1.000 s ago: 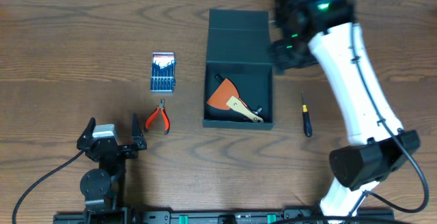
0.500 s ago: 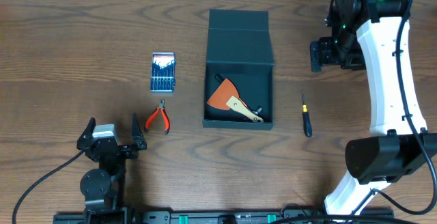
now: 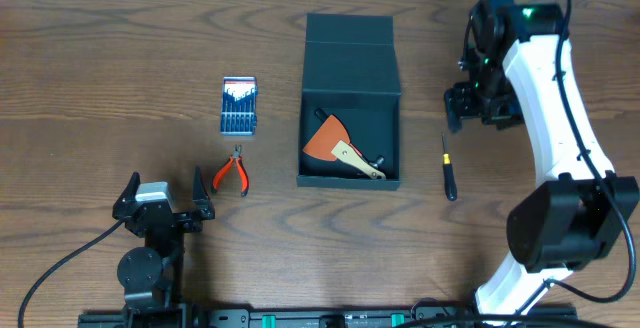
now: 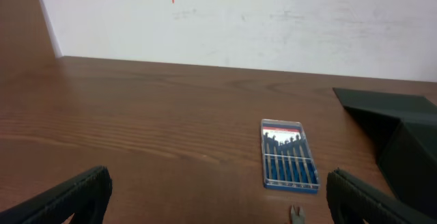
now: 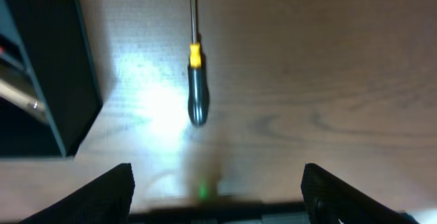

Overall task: Pack container
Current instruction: 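Move the right gripper to the yellow-black screwdriver, then lower the right gripper around the screwdriver's black handle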

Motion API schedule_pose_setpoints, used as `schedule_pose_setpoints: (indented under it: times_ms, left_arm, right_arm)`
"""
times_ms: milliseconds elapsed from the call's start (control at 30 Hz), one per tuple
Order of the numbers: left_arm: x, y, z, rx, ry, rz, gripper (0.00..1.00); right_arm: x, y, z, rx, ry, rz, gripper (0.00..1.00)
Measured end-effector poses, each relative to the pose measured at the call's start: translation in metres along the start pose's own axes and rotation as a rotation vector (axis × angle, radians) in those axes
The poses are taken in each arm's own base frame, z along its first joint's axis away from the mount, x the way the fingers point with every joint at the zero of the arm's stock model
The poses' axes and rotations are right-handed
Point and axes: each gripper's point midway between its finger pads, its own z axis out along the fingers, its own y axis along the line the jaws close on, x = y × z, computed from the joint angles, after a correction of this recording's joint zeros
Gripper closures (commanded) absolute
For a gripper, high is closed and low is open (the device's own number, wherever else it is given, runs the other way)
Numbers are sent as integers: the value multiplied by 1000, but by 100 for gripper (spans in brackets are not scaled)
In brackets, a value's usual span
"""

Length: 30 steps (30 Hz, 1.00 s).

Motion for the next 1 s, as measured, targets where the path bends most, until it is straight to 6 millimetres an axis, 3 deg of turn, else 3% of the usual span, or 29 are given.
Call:
schedule_pose_setpoints:
  times_ms: [133,333,433,600,1000]
  left_arm:
    - [0,0,0,0,0,0,1]
    - [0,0,0,0,0,0,1]
    - [0,0,0,0,0,0,2]
    - [0,0,0,0,0,0,2]
    - [0,0,0,0,0,0,1]
  right_arm:
    - [5,1,8,-6,-83,8,12]
    - [46,-5,2,-18,-239,34,2]
    - [65,-8,25,-22,-217,50,1]
    - [80,0,77,-80,-106,74,1]
    - [58,0,117,-90,-54,99,1]
